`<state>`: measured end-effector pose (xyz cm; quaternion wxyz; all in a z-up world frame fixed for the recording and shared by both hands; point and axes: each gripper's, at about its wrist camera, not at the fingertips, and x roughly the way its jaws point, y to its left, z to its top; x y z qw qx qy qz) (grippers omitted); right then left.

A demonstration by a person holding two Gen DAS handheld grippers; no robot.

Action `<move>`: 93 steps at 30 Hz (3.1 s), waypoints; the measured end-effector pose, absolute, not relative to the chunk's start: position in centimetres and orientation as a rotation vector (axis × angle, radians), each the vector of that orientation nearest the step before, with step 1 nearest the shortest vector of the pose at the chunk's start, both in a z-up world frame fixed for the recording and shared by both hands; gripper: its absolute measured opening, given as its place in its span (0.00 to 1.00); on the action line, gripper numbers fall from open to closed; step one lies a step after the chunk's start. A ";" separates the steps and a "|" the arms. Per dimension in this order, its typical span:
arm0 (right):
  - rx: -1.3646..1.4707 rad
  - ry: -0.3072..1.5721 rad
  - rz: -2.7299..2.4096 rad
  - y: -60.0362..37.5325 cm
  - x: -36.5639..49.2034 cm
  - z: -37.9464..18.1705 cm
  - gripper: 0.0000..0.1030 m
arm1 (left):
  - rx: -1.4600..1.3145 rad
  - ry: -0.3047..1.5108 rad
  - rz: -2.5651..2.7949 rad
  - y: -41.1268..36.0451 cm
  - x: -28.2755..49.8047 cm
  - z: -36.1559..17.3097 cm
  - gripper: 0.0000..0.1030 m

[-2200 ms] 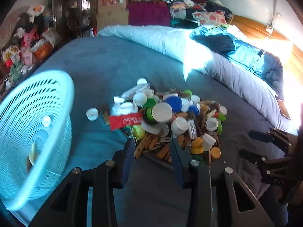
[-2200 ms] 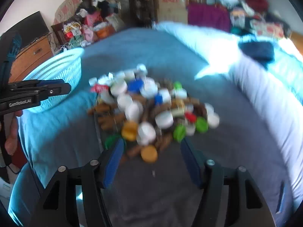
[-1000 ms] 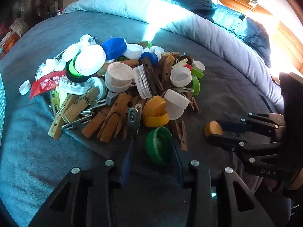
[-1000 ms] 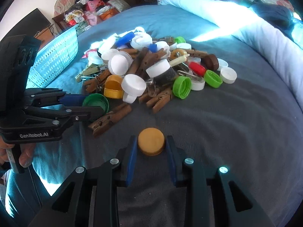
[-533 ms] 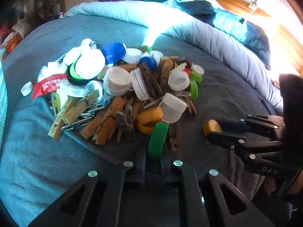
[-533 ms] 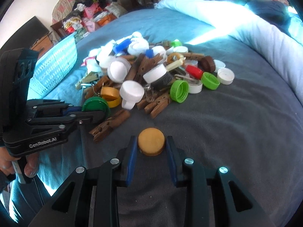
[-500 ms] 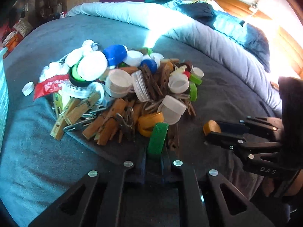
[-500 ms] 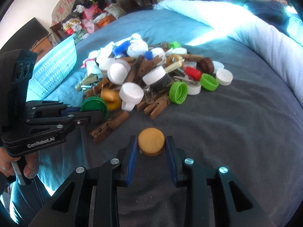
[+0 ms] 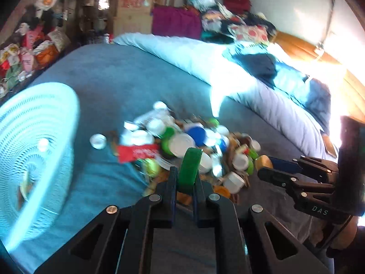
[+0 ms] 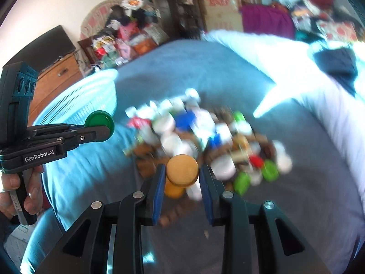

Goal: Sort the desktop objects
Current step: 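Carry orange and green caps over the blue basket and open both tools, then move both open tools back over the heap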

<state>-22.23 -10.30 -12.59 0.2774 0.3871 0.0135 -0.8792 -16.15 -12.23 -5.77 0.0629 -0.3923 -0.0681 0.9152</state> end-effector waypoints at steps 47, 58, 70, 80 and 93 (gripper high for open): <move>1.049 0.447 -2.032 -41.3 -25.4 -7.1 0.29 | -1.550 -0.723 2.992 -36.6 -13.8 -6.2 0.14; 1.003 0.444 -2.069 -40.1 -25.0 -6.3 0.46 | -1.528 -0.705 3.020 -35.9 -14.4 -5.9 0.21; 1.140 0.159 -2.376 -14.9 -20.3 -12.1 0.58 | -1.243 -0.210 2.791 -19.3 -13.9 -3.2 0.34; 1.352 0.025 -2.296 -9.9 -19.4 -19.6 0.51 | -1.438 -0.284 2.654 -14.3 -15.8 -10.3 0.34; 1.435 -0.114 -2.286 -12.3 -22.9 -21.6 0.45 | -1.456 -0.309 2.675 -15.5 -17.9 -12.7 0.34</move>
